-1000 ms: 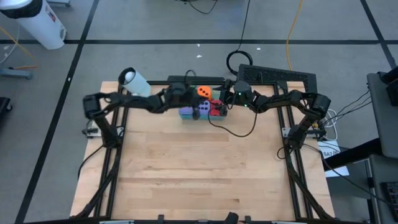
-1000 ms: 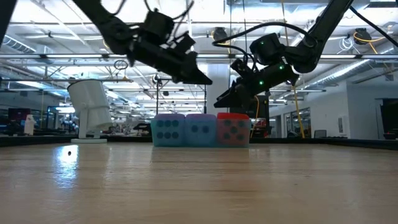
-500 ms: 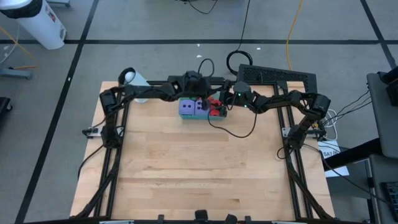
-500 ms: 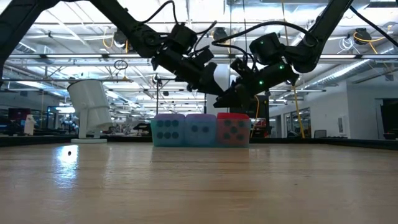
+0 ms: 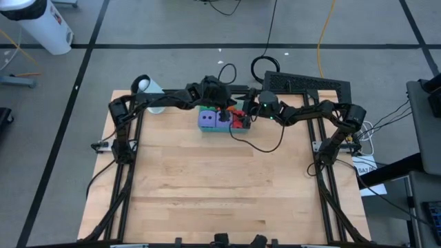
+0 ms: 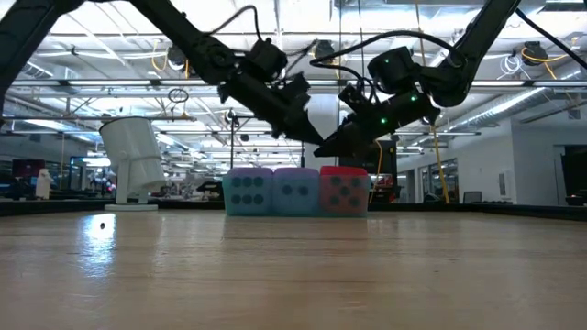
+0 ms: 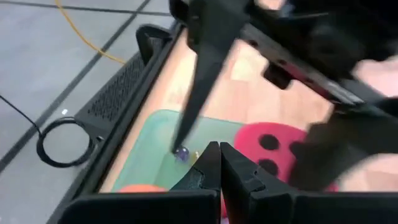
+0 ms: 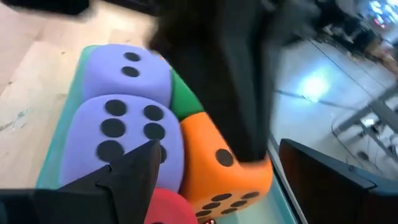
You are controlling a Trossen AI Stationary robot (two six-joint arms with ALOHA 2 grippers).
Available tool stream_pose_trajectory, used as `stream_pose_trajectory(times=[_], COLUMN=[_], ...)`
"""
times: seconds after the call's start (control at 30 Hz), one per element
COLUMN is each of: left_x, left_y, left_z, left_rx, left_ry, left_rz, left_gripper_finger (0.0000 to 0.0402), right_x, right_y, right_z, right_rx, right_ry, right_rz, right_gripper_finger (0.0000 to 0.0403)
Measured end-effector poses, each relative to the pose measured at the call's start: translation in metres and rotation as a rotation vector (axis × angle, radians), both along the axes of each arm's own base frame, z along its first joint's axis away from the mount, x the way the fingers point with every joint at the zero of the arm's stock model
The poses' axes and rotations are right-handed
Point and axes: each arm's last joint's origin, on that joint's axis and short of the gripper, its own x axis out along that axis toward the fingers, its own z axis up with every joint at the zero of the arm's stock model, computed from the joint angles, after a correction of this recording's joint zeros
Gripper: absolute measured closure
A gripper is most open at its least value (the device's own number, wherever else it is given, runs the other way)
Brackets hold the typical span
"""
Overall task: Pick & Place Dice
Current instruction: Return to Home Position
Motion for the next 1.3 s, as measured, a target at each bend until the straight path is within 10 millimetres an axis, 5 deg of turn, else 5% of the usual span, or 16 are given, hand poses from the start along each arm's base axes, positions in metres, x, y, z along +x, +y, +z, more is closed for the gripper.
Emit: stream_pose_trajectory(times=[0.23,0.47,0.73,0.9,1.3], left_x=[-0.033,-0.119,-0.216,-0.262,-0.298], left_y=[-0.027,-0.066,-0.120,-0.144,-0.168], left_z=[0.042,0.078,0.083,0.082,0.056], left_rx=[0.076,0.164,0.207,0.252,0.287], left_ry=[-0.009,-0.132,-0.218,-0.327,-0.568], left_rz=[-0.071,-0.052,-0.070,-0.080,-0.227], left_gripper_finger=[0.0401,0.0401,0.0401,0.0401,0.0401], right_x=[-0.013,-0.050,-0.104,-0.130,-0.162], right_y=[-0.003,0.010,0.050,0.080,0.120], right_z=[0.012,0.052,0.101,0.115,0.130], right_rx=[0.163,0.410,0.492,0.465,0.450], right_ry=[-0.036,-0.234,-0.384,-0.347,-0.384], right_rz=[-0.031,0.204,0.212,0.182,0.238], right_gripper_finger=[0.0090,0.0147,0.0296,0.0391,0.0400])
